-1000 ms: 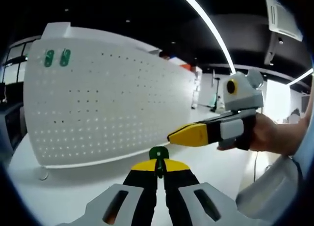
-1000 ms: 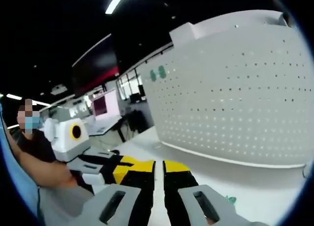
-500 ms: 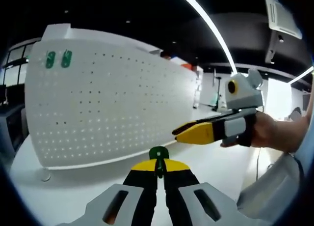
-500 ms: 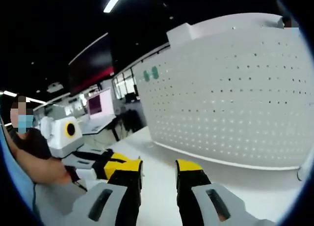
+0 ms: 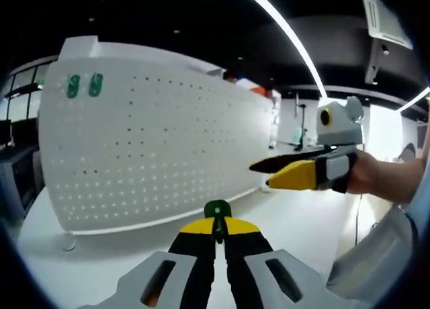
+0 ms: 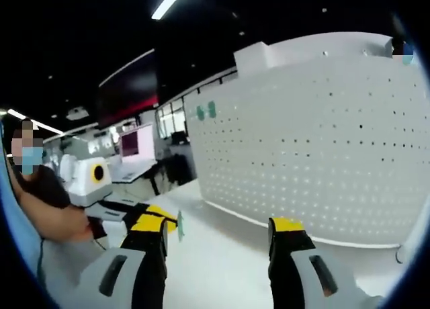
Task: Insert the hook assembly into the mounting plate slot until the hook locks in place.
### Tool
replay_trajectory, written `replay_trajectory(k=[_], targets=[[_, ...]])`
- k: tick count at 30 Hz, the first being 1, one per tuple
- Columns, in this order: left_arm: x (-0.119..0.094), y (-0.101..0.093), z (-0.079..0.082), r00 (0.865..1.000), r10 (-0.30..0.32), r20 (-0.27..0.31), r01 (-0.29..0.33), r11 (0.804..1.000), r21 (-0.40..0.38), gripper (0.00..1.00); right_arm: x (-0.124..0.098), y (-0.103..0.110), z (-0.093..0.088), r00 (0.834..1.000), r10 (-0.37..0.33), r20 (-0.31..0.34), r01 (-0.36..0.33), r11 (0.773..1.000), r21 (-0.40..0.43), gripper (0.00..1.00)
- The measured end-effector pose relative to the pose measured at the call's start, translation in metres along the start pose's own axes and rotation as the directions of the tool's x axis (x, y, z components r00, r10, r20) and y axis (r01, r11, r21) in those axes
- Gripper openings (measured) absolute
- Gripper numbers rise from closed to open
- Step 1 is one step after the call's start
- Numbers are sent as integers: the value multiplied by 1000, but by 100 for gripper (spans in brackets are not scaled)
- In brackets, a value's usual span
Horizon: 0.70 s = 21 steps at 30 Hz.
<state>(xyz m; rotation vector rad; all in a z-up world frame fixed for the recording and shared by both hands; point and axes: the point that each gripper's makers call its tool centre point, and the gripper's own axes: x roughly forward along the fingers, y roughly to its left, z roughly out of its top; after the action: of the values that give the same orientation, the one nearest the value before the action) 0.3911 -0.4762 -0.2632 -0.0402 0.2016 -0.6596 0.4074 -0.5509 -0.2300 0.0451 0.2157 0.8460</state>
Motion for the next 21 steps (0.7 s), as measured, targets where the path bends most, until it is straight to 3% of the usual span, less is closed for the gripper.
replay_trajectory(k=[6, 10, 21], targets=[[0, 3, 1, 1000, 9, -2, -9, 1000, 4, 4, -2, 0, 0, 1000, 13, -3, -14, 998, -62, 69], [0, 7, 2, 1000, 19, -4, -19, 1000, 11, 4, -3, 0, 2, 1000, 15, 6, -14, 997, -74, 79], [-3, 16, 15, 998, 53, 13, -54, 998, 30, 4, -10, -4, 5, 1000, 8, 12, -7, 993, -117, 83]])
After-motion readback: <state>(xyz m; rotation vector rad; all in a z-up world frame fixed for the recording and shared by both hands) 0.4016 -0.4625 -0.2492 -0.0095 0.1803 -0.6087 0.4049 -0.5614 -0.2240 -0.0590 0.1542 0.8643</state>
